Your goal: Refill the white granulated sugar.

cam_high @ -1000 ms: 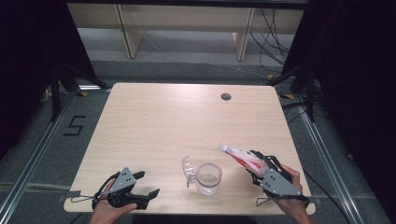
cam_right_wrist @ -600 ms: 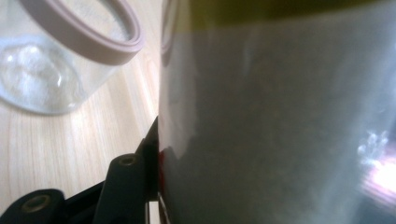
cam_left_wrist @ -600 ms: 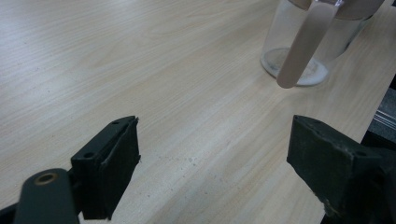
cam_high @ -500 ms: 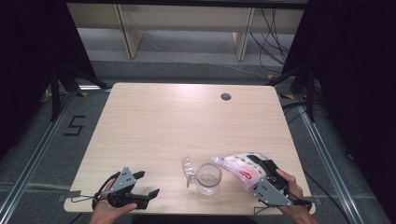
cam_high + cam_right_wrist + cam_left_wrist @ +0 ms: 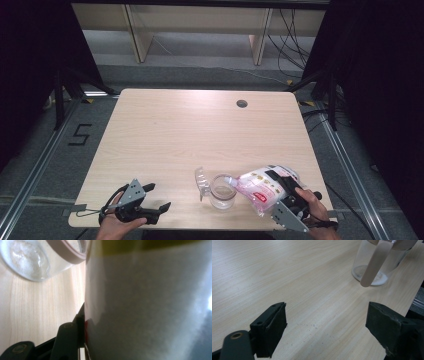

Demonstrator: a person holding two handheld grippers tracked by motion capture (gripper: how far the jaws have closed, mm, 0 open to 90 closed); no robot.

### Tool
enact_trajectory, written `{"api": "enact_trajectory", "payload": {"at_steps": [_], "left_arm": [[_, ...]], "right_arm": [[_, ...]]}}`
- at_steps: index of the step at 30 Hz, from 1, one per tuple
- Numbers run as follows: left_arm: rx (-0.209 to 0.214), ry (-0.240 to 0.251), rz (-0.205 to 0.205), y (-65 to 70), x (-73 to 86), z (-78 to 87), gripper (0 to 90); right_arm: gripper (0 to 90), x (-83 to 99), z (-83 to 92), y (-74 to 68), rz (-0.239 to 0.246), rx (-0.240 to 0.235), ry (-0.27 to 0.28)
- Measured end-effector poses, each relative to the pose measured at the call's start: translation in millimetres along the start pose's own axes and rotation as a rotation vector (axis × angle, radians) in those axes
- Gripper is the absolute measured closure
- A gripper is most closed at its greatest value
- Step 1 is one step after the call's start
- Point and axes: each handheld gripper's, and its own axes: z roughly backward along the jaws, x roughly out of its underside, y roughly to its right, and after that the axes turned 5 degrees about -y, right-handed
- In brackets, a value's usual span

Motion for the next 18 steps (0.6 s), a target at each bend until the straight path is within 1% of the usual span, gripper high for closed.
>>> {"api": "enact_trajectory", "payload": {"at_steps": [1, 2, 3, 4, 5, 6, 7, 8, 9, 12, 13, 14, 15, 16, 17, 18], "left_arm": [[-0.001, -0.002, -0.002, -0.1, 0.0, 0.0, 16.3], [0.0, -0.003, -0.003, -0.1, -0.1, 0.1, 16.3], [0.001, -0.003, -0.003, -0.2, -0.1, -0.2, 16.3], [0.001, -0.003, -0.003, -0.1, -0.1, -0.2, 16.3], [0.0, -0.003, -0.002, -0.1, -0.1, -0.1, 16.3], [0.001, -0.001, -0.002, -0.1, -0.2, 0.0, 16.4], [0.003, 0.003, 0.001, 0.0, -0.2, -0.2, 16.4], [0.003, 0.005, 0.011, 0.3, -0.1, -0.4, 16.3], [0.004, 0.005, 0.01, 0.3, -0.1, -0.4, 16.4], [0.002, 0.003, -0.02, -1.1, -0.8, 0.2, 16.3], [0.002, 0.005, -0.017, -1.1, -0.8, 0.0, 16.3], [0.002, 0.004, -0.017, -1.0, -0.8, 0.0, 16.3], [0.002, 0.002, -0.019, -1.1, -0.7, 0.0, 16.3], [0.002, 0.003, -0.018, -1.1, -0.7, 0.0, 16.3], [0.003, 0.005, 0.006, 0.0, -0.2, -0.5, 16.4], [0.003, 0.004, 0.008, 0.1, -0.2, -0.6, 16.3]], "right_arm": [[51.3, -0.4, -0.6, -0.8, 0.025, 0.007, -0.012], [51.3, -2.0, -1.8, -2.5, 0.076, 0.01, -0.036], [51.3, -2.0, -1.8, -2.5, 0.076, 0.01, -0.036], [51.3, -2.0, -1.9, -5.0, 0.057, -0.013, -0.048], [51.3, -2.1, -2.4, -7.7, 0.035, -0.016, -0.048], [51.3, -3.4, -3.3, -5.7, 0.079, -0.013, -0.042], [51.3, -5.1, -2.1, -4.2, 0.112, -0.005, -0.04], [51.4, -4.9, -2.8, -8.3, 0.075, -0.004, -0.048], [51.4, -8.0, -2.3, -4.6, 0.143, 0.002, -0.045], [51.4, -8.8, -4.0, -5.9, 0.166, 0.01, -0.04], [51.4, -9.4, -3.0, -4.9, 0.195, 0.027, -0.053], [51.4, -10.1, -2.3, -6.1, 0.191, 0.021, -0.062], [51.4, -10.6, -2.3, -4.7, 0.216, 0.034, -0.062], [51.4, -9.6, -1.7, -7.6, 0.178, 0.04, -0.071], [51.5, -9.7, -2.6, -8.3, 0.169, 0.039, -0.063], [51.5, -11.2, -2.9, -4.2, 0.244, 0.048, -0.062]]}}
